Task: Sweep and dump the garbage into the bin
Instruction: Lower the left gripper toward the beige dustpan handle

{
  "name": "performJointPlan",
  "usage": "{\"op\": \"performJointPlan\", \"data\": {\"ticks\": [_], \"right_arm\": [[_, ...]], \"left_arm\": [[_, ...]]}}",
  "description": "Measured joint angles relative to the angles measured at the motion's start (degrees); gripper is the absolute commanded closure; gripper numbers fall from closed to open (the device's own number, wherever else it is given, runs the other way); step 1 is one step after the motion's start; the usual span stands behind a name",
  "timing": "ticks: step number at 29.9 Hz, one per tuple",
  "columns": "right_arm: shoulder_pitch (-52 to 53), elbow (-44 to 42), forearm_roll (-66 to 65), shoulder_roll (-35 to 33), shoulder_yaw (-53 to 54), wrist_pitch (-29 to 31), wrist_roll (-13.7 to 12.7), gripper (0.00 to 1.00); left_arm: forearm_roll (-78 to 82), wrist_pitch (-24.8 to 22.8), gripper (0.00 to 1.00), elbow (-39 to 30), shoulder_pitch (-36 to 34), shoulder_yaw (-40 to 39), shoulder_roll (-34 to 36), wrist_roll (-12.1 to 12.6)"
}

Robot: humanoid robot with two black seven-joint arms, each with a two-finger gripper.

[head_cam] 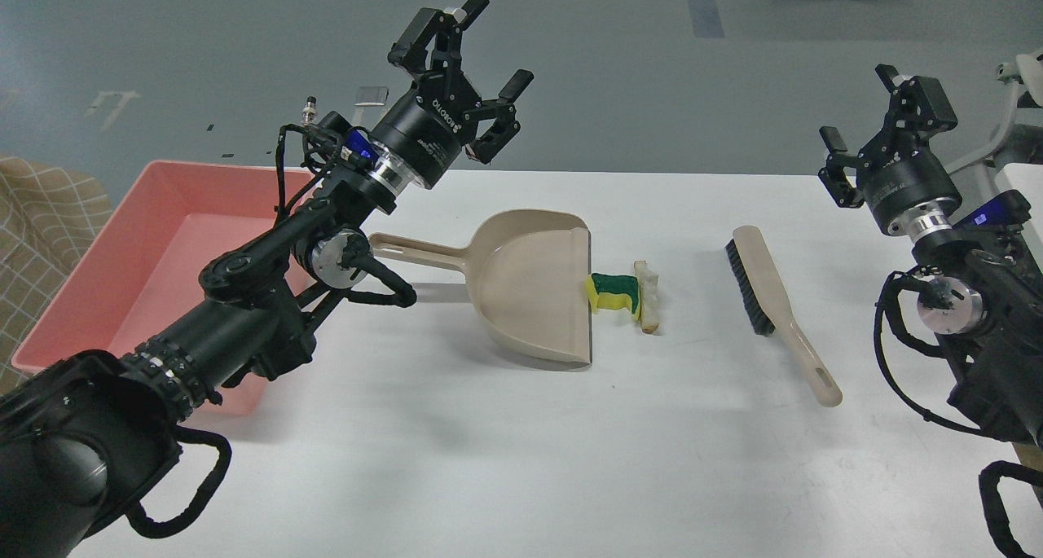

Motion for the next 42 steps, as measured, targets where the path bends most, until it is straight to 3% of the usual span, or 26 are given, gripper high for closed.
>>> {"op": "performJointPlan", "data": {"ticks": [10,21,33,38,42], "right_arm": [[0.79,-0.15,-0.02,0.12,0.18,-0.45,0.00,0.00],[1.74,0.03,0.42,1.30,3.73,-1.30,0.00,0.00],[2.20,1.99,0.58,1.33,5.41,-1.10,0.00,0.00],[2.20,3.00,0.57,0.94,5.35,-0.31,-0.01,0.00],[1.94,3.88,0.50,0.78,5.25,-0.62,-3.39,0.00]], "left_arm": [[0.43,2.99,0.02,1.44,0.43,0.79,0.26,0.00],[-0.03,3.50,0.02,9.04,-0.96,-0.31,1.83,0.00],[-0.01,4.96,0.02,9.18,-4.32,-0.23,1.60,0.13],[-0.05,6.41,0.02,8.70,-4.38,-0.40,1.58,4.93],[-0.82,6.58,0.02,5.72,-3.34,-0.51,1.40,6.22]]}}
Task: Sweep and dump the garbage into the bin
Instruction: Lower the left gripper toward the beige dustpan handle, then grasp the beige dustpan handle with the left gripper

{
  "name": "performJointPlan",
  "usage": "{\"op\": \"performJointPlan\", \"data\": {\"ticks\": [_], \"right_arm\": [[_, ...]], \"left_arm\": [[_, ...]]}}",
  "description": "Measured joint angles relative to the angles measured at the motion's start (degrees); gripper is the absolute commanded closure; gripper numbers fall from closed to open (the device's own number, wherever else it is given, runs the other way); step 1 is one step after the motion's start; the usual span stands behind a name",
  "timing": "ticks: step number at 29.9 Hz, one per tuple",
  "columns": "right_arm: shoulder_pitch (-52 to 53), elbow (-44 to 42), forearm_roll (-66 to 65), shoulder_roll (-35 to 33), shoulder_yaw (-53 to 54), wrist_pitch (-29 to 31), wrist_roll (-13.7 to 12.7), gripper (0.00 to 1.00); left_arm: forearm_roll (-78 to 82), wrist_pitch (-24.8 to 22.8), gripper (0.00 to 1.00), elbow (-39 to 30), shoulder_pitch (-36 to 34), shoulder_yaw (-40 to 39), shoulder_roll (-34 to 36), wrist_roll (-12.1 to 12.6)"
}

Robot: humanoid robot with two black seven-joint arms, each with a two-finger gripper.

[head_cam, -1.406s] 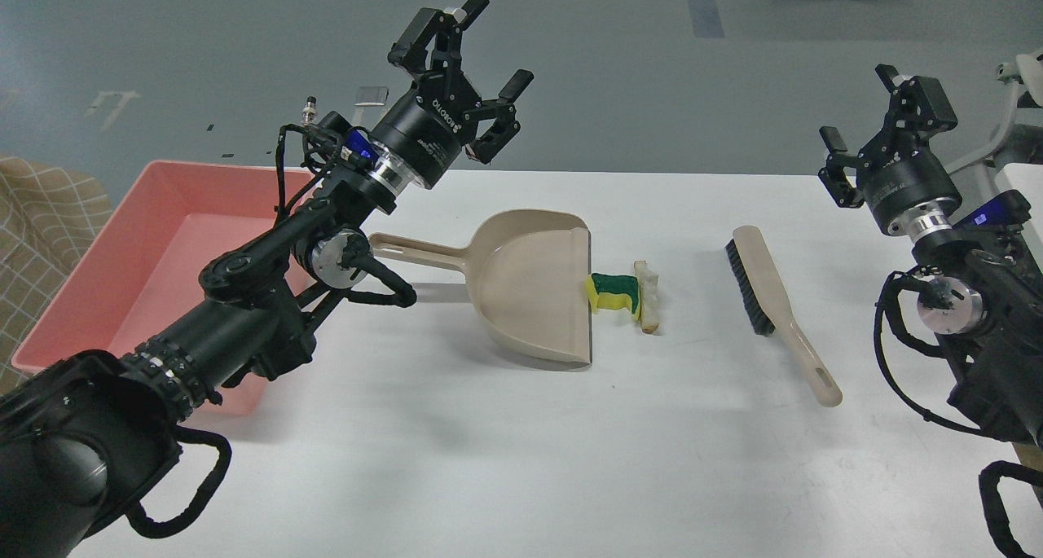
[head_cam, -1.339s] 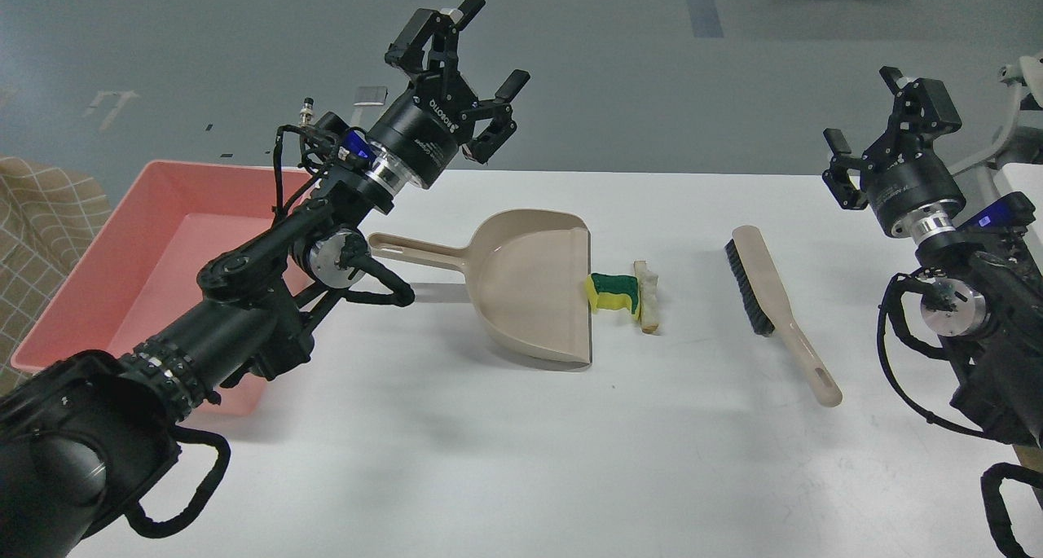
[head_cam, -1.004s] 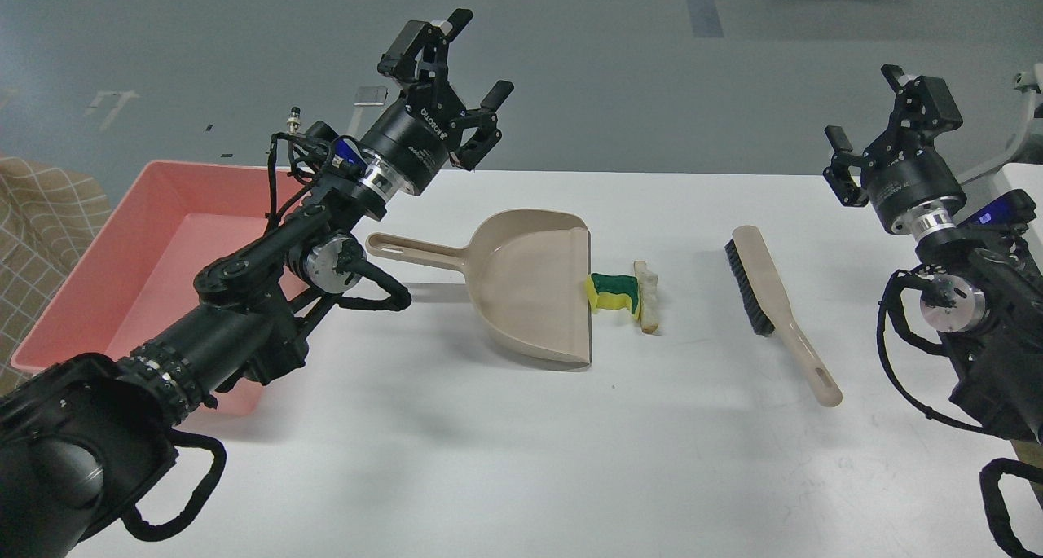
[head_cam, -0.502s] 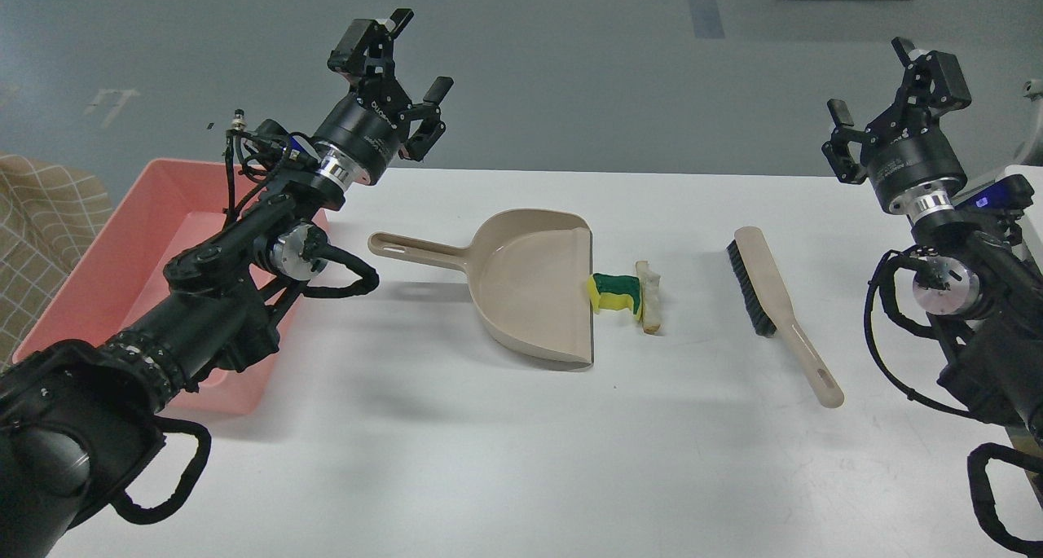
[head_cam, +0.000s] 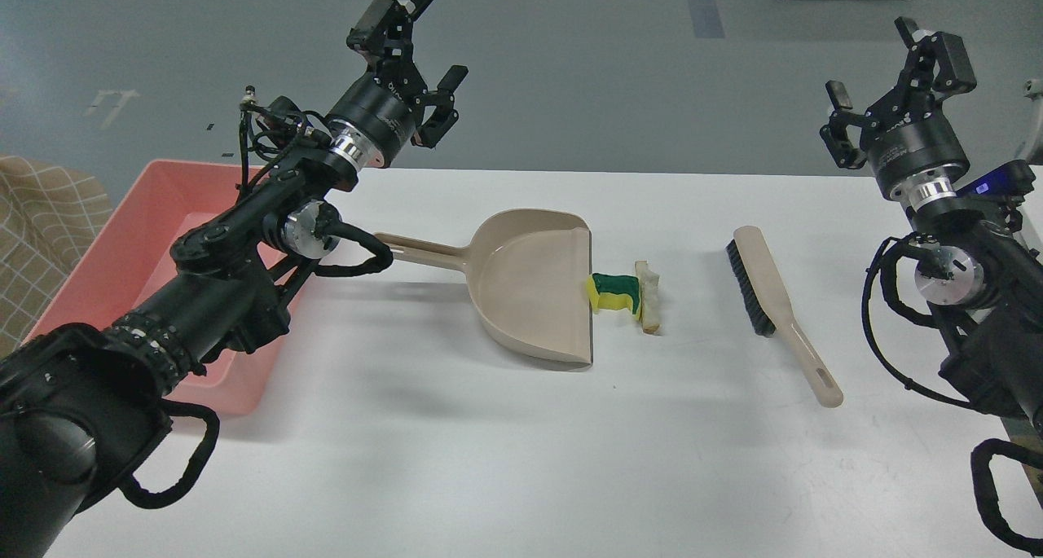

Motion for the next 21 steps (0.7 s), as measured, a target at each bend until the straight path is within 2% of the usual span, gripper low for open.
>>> {"op": "performJointPlan", "data": {"ticks": [3,8,16,21], "right_arm": [[-0.38,0.24,0.00,-0.04,0.00,-0.30,-1.38,0.00],[-0.80,0.63,0.00,-0.43,0.00,-0.25,-1.69,0.00],[-1.26,3.01,-0.05,-2.02,-0.08,-0.77,-1.91,0.00],[-1.32,3.07,-0.31,-2.15,-0.18,-2.06,-2.01,0.00]], "left_arm": [[-0.29,0.67,0.02,-3.28,1.65,0.00,0.31,0.06],[-0.09,2.03,0.02,-9.69,3.92,0.03,1.23,0.05],[0.30,7.30,0.02,-23.00,10.87,0.01,8.72,-0.56],[0.36,12.03,0.02,-25.07,11.63,-0.12,11.38,-0.77]]}}
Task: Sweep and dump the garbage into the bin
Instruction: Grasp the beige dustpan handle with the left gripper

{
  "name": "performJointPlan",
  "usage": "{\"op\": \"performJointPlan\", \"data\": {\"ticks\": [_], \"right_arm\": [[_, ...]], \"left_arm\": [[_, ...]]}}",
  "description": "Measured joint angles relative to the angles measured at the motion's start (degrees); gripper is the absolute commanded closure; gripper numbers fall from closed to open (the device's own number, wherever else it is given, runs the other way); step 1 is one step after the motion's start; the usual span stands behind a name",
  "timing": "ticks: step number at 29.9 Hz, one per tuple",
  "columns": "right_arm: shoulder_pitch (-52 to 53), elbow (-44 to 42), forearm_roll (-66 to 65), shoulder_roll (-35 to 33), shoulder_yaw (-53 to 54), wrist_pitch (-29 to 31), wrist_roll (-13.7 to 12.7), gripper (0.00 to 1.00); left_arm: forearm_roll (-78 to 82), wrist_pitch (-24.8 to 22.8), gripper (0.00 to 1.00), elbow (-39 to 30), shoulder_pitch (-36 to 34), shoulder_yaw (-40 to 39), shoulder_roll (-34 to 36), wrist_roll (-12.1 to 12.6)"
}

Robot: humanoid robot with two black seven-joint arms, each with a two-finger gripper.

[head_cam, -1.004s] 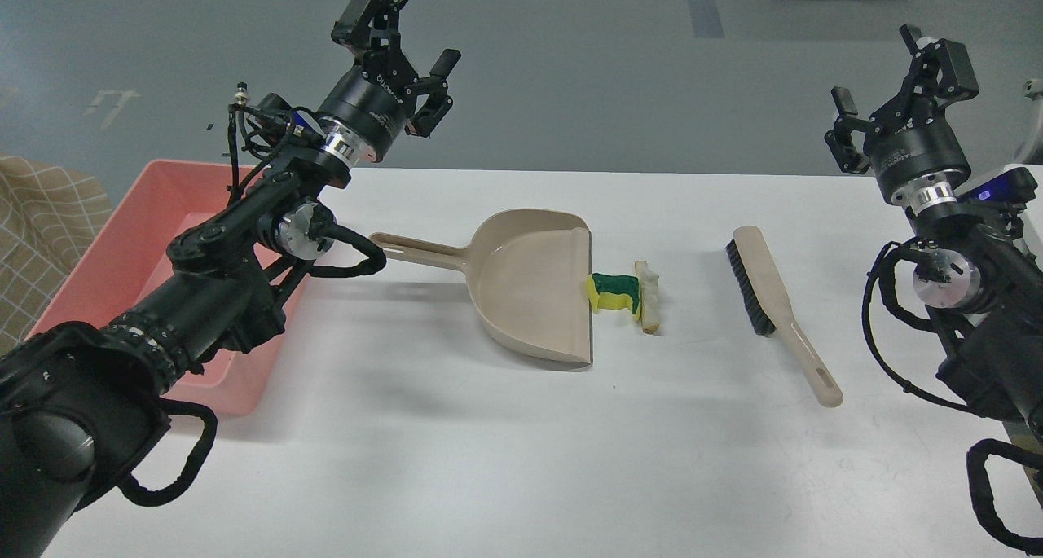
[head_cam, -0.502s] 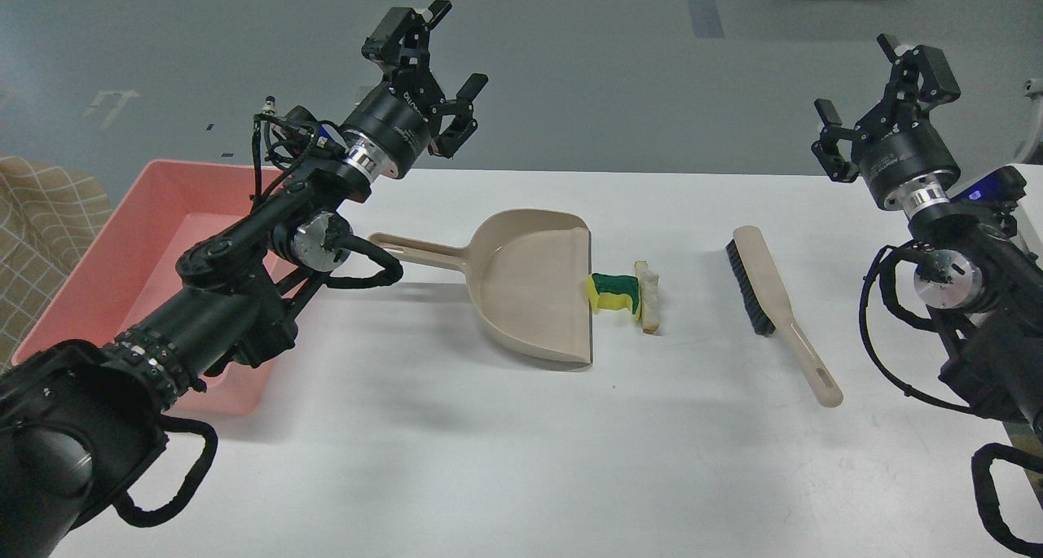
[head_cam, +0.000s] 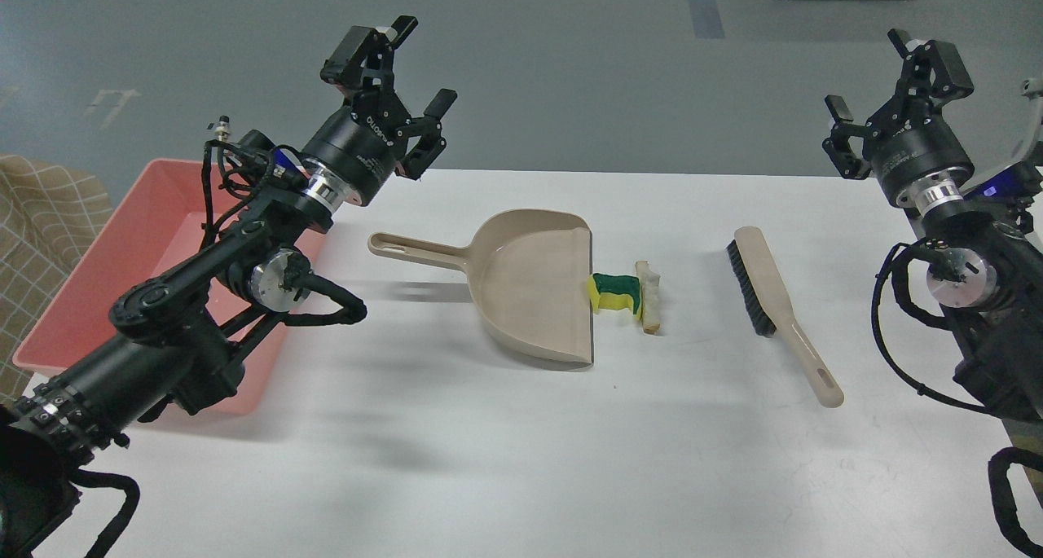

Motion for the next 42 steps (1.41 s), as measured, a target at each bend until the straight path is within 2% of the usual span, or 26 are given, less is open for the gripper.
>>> {"op": "performJointPlan", "data": {"ticks": [8,17,25,31,36,42], "right_arm": [[-0.20,0.03,-0.56,0.04,-0.07,-2.87,0.06,0.00],[-0.19,0.20,-0.50,0.14,-0.10,-2.92,0.08,0.00],[-0.20,0.20,-0.48,0.37,-0.16,-2.91,0.08,0.00],[-0.18,0.03,-0.49,0.52,-0.17,-2.97,0.09,0.00],[-0.34,0.01,-0.49,0.54,-0.16,-3.17,0.23,0.00],[-0.36,0.00,-0.49,0.60,-0.08,-3.23,0.25,0.00]], "left_arm": [[2.55,2.83,0.02,-5.65,-0.87,-0.28,-0.96,0.50],[27.31,4.13,0.02,-9.87,4.10,0.96,-2.35,0.49],[40.66,9.87,0.02,-17.01,8.56,3.43,5.30,1.77],[49.43,13.82,0.02,-20.36,16.31,4.60,12.45,2.21],[51.08,15.87,0.02,-21.22,21.12,4.71,14.89,3.95],[51.29,16.11,0.02,-20.55,25.42,4.78,14.21,4.22]]}}
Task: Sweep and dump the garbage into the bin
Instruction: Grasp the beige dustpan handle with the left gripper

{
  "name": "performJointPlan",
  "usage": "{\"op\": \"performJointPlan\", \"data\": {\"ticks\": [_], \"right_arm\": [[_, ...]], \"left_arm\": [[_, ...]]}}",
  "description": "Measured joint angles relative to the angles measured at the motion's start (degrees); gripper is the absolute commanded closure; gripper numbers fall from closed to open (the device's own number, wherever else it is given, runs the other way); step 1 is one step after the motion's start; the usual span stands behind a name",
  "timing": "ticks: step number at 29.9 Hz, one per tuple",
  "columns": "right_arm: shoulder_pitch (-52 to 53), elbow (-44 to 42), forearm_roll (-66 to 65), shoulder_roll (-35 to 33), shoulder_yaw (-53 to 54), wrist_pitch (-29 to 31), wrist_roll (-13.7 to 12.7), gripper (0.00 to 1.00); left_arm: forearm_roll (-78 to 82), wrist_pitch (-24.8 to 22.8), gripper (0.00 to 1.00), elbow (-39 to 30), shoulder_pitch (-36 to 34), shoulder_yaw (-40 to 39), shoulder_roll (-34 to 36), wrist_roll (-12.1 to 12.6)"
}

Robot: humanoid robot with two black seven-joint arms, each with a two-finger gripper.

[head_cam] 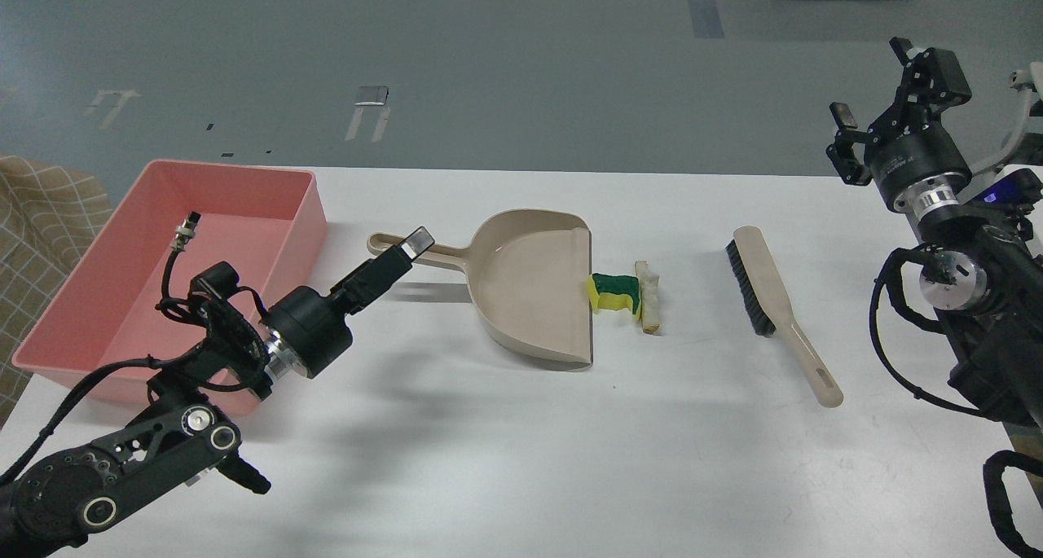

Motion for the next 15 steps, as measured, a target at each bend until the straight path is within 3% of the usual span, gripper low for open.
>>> {"op": "performJointPlan", "data": {"ticks": [7,15], "right_arm": [[0.01,0.00,0.00,-0.22,0.01,0.00,0.00,0.00],[-0.17,0.00,0.00,-0.34,0.00,0.00,0.09,0.00]], "left_arm": [[-0.13,0.11,0.02,5.97,1.02,-0.16,-5.02,0.82],[-0.75,0.18,0.02,16.10,-2.52,-0.23,-11.69,1.08]]}}
